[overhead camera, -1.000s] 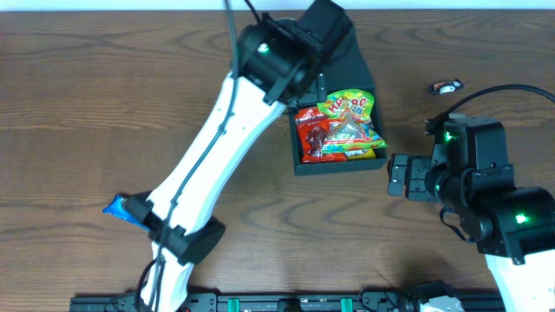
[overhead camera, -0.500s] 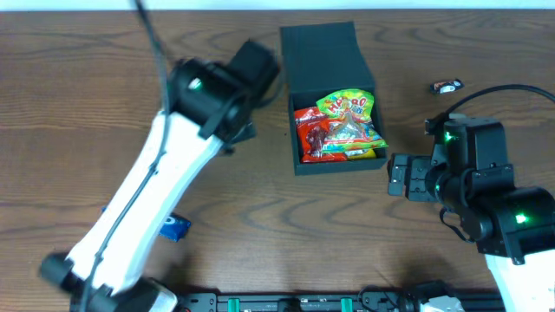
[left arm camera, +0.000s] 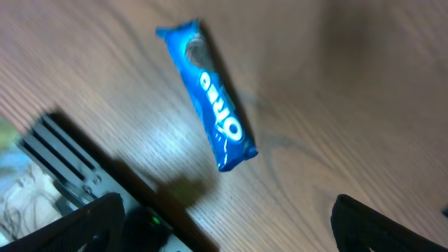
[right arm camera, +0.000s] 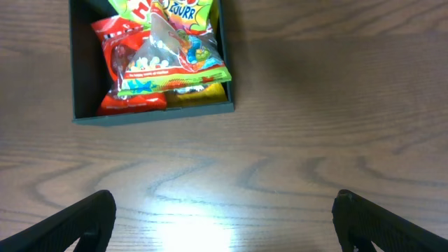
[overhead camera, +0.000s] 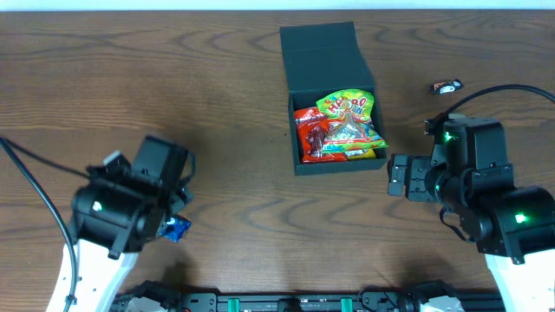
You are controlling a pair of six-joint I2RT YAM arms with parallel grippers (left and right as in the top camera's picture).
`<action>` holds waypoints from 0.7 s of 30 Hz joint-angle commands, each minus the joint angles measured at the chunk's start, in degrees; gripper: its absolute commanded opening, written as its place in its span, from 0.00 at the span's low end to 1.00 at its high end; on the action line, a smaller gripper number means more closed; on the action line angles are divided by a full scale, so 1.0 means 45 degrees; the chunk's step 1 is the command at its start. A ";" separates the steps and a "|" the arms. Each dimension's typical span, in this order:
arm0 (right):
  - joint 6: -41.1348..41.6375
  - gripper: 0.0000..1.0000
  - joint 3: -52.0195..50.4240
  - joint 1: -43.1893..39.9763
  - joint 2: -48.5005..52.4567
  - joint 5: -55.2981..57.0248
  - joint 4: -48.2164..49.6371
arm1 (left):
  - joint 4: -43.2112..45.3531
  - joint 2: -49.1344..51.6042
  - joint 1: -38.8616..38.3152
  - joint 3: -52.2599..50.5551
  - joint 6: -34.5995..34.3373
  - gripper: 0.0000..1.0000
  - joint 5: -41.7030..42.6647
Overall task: Pack container
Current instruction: 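Withdraw the left gripper from the box toward the Oreo pack, then lower the left gripper onto the blue Oreo pack and grasp it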
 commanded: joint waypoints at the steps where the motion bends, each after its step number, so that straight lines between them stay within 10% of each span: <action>1: 0.0155 0.99 0.0015 0.0107 -0.0010 0.0049 -0.0015 | 0.0486 -0.0194 0.0068 -0.1467 -0.2531 0.95 0.0646; 10: 0.0151 0.99 0.0015 0.0107 -0.0010 0.0049 -0.0019 | 0.2739 0.0447 0.0811 -0.3453 -0.3128 0.95 0.0962; 21: 0.0155 0.99 0.0015 0.0107 -0.0010 0.0049 -0.0019 | 0.4163 0.2739 0.4454 -0.3458 0.0369 0.95 0.2157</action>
